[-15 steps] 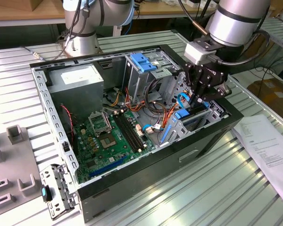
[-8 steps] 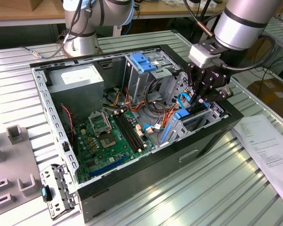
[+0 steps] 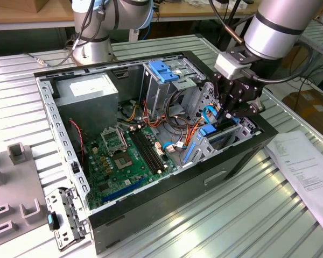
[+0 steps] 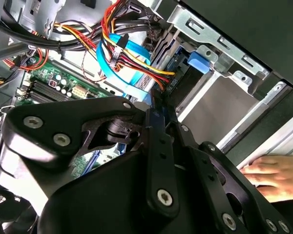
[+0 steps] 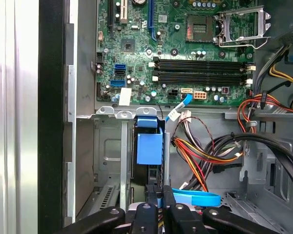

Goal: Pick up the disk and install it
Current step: 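Insert the second disk wire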

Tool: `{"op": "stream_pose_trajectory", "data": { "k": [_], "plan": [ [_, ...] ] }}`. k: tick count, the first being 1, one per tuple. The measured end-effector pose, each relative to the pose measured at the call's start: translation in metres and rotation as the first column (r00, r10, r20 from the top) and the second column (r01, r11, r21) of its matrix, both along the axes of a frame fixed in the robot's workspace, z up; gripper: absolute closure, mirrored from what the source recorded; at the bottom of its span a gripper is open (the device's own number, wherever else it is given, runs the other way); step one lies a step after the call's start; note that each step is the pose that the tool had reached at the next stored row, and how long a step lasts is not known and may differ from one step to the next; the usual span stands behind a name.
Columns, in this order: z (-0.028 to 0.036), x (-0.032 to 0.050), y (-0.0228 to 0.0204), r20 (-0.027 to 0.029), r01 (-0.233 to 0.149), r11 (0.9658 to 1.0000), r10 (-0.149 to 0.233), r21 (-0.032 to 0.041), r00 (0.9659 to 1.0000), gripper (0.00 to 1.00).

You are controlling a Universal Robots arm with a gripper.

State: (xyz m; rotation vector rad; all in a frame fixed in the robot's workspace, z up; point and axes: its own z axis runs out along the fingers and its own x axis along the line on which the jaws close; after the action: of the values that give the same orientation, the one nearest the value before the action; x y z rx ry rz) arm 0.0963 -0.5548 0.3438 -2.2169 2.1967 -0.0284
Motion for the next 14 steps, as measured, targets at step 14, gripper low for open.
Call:
{"op": "stream_pose_trajectory", "data": {
  "k": [14],
  "plan": [
    [0.0144,0.0000,-0.0036,0.0011,0.000,0.9999,0.000,0.0102,1.0000,0.76]
  ]
}}
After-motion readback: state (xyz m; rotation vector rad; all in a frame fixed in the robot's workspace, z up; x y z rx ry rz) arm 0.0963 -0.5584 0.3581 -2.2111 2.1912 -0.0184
